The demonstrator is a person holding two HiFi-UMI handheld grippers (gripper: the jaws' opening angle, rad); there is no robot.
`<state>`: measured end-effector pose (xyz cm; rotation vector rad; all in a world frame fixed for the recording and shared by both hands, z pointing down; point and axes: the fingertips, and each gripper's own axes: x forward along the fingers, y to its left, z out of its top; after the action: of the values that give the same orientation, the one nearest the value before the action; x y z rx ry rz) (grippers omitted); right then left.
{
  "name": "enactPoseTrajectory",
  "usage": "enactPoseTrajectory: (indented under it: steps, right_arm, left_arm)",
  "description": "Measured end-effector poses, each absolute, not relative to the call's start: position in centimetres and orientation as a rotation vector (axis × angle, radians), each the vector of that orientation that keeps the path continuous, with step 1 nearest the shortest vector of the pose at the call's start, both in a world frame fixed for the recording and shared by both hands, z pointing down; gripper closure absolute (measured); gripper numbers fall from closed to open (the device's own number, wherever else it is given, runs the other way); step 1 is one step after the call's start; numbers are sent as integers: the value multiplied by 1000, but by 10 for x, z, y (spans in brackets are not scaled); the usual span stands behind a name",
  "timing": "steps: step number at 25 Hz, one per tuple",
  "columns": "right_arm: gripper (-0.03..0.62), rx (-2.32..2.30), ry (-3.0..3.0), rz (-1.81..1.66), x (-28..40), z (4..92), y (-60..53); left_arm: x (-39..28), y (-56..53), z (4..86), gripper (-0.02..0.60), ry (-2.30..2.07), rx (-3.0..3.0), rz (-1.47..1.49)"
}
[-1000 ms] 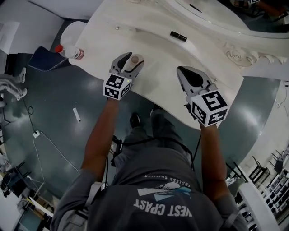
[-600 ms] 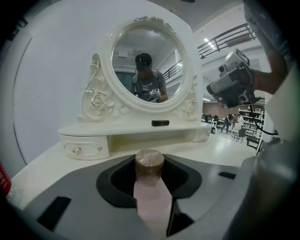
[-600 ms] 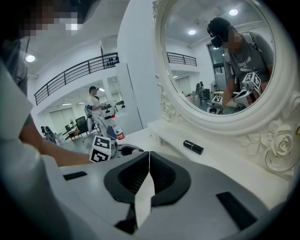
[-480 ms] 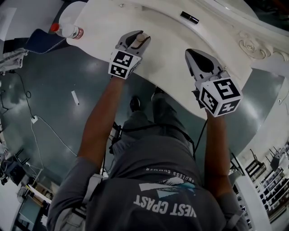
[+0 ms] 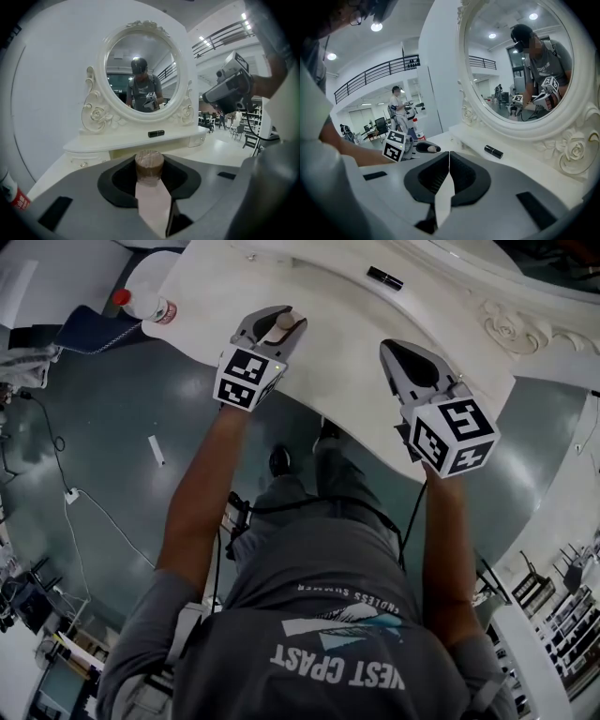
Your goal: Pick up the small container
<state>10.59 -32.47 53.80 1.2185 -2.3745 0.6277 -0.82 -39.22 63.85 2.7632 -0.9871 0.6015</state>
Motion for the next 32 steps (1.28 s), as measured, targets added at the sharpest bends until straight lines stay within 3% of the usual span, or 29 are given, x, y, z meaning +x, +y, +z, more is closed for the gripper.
enactPoseTrajectory:
  steps: [32]
  right_arm:
    - [568, 1437, -2423, 293, 93, 421, -301]
  left_arm:
    - [-59, -331, 408, 445, -937, 3071, 433]
